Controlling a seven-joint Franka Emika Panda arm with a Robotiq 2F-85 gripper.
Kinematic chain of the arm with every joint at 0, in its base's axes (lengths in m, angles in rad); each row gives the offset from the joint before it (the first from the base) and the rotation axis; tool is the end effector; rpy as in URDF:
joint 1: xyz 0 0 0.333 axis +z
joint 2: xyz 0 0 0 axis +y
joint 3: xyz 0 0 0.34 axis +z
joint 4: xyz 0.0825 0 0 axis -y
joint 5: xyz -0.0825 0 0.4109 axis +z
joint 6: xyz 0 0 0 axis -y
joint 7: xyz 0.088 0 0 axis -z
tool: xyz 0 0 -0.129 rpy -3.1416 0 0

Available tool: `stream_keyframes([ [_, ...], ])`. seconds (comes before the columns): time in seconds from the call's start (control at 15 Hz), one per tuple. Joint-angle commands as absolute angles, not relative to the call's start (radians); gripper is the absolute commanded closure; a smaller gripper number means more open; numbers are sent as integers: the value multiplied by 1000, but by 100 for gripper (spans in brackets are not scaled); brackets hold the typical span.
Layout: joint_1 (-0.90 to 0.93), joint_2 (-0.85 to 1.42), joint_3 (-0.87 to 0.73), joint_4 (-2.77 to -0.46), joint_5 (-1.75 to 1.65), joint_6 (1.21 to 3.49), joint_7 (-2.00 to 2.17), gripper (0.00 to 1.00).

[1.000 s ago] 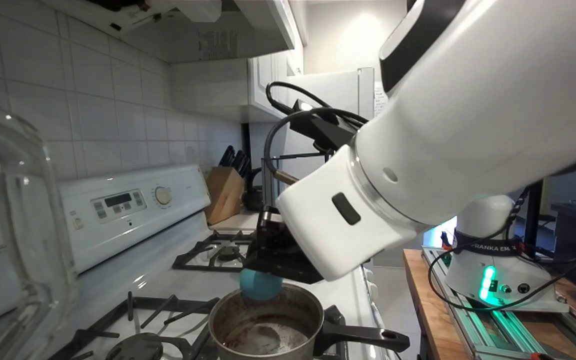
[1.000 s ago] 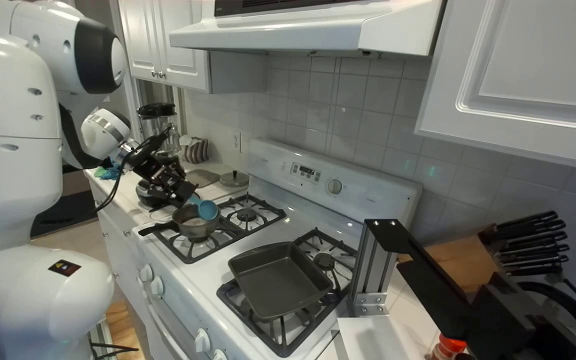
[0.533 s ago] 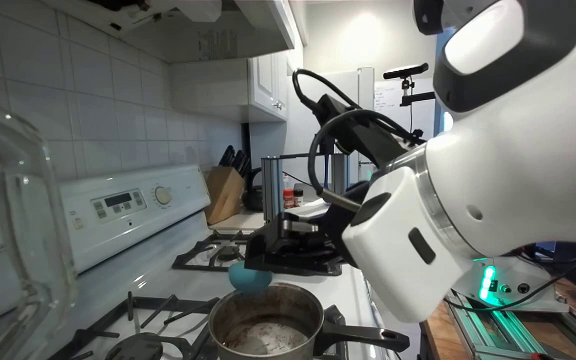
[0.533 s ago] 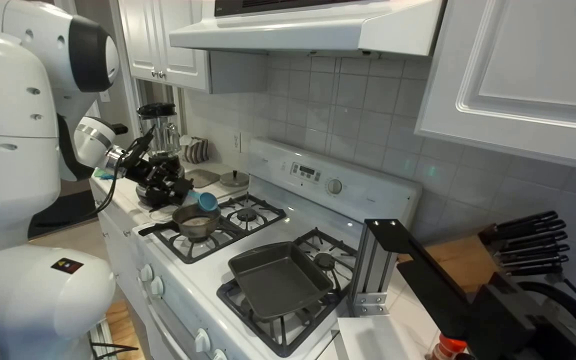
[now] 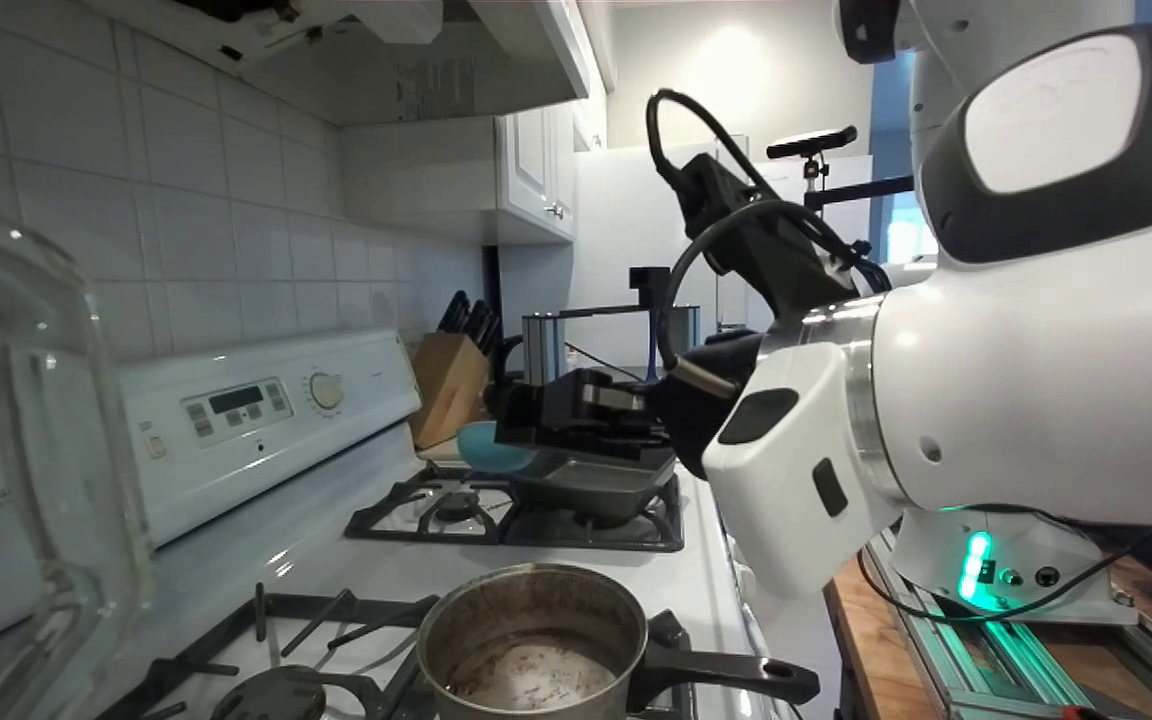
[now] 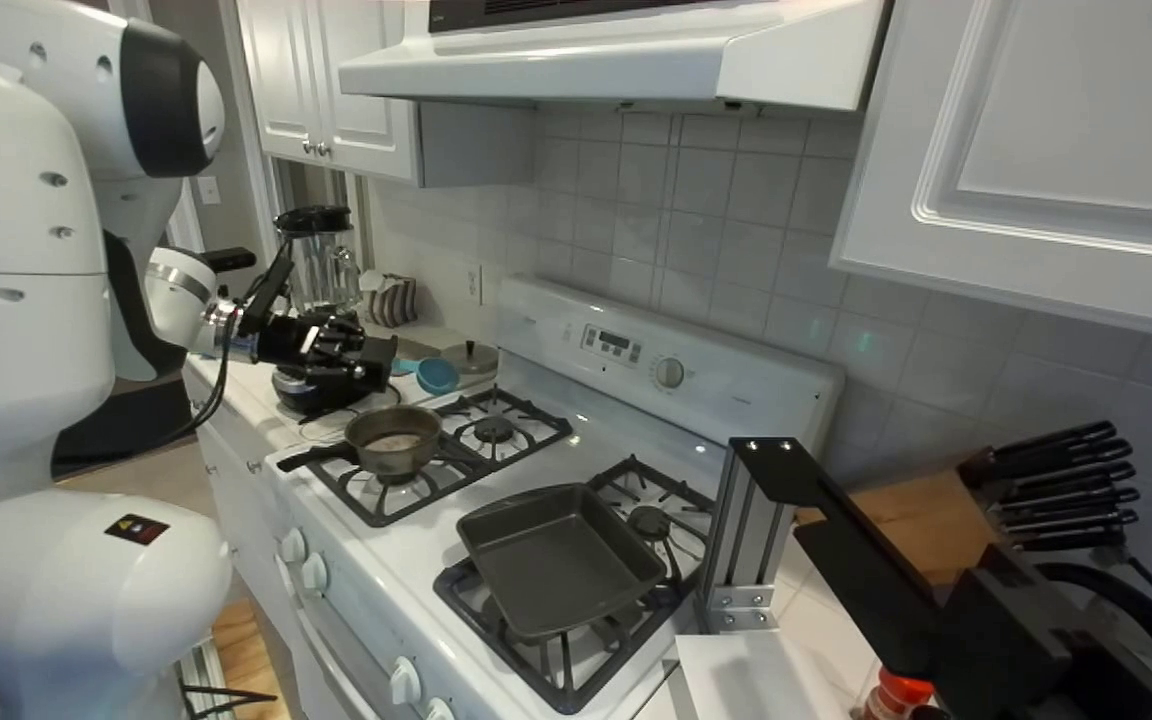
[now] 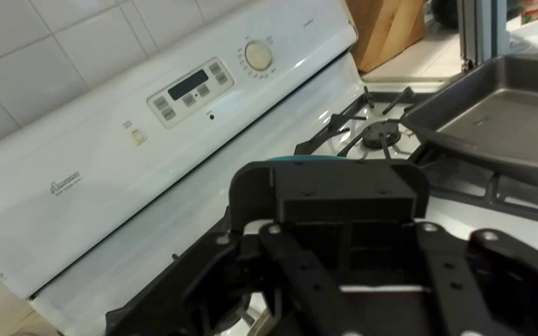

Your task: Pick up the blue spoon and scoop some of the contents in the pot and pour them in the bowl

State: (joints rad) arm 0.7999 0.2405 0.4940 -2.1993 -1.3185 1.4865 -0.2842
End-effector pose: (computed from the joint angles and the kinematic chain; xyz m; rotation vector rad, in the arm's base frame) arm 0.2700 0.4557 0.3020 0.8025 1.5944 -0.1041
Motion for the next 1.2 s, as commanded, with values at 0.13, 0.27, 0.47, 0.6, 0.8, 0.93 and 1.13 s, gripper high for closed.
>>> stream_keyframes([
  [0.13, 798, 232, 485, -2230, -1324, 1282, -302, 78],
  [0.27, 793, 240, 483, -2224, -1303, 1215, -313, 78],
  [0.47, 774, 247, 484, -2209, -1253, 1141, -336, 78],
  [0.6, 753, 238, 487, -2204, -1205, 1128, -352, 78],
  [0.8, 714, 213, 491, -2204, -1131, 1153, -358, 78],
  [0.93, 688, 191, 490, -2206, -1091, 1159, -350, 78],
  [1.13, 651, 150, 492, -2227, -1054, 1162, -349, 78],
])
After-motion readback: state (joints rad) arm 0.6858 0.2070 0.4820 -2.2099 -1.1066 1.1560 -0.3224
